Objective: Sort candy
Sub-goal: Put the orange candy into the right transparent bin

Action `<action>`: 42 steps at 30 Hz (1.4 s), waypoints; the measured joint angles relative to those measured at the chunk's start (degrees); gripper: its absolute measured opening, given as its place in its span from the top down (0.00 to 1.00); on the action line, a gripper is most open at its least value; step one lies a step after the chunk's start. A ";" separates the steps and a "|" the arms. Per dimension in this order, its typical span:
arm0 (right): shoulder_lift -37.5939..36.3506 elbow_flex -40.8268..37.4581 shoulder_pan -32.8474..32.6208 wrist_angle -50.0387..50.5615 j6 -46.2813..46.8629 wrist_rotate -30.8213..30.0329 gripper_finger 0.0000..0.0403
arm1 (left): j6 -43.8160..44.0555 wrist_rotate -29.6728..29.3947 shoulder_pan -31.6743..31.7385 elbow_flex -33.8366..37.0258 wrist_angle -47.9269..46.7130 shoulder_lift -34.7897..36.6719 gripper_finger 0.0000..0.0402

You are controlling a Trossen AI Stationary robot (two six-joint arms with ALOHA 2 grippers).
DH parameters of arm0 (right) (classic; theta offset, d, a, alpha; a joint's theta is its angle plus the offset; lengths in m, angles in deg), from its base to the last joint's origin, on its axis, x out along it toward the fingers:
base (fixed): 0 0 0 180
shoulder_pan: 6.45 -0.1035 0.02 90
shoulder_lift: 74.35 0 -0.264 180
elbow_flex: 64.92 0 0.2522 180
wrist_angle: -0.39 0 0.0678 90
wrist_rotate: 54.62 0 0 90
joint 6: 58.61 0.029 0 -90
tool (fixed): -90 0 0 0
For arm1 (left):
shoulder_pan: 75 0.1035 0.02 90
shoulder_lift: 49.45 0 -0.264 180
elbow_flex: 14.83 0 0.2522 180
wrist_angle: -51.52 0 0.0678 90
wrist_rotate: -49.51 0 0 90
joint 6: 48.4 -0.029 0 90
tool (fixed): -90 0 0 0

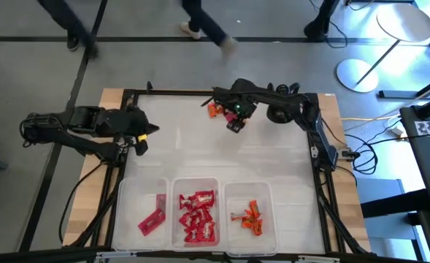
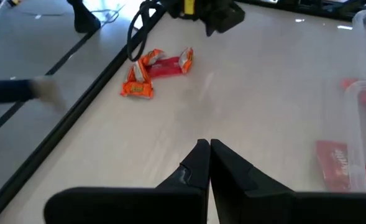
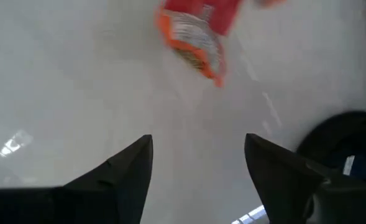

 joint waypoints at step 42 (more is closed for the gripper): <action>-22.90 -39.01 -13.36 -37.15 31.89 -21.13 0.32 | 5.90 0.04 0.00 0.02 -1.32 -9.38 0.99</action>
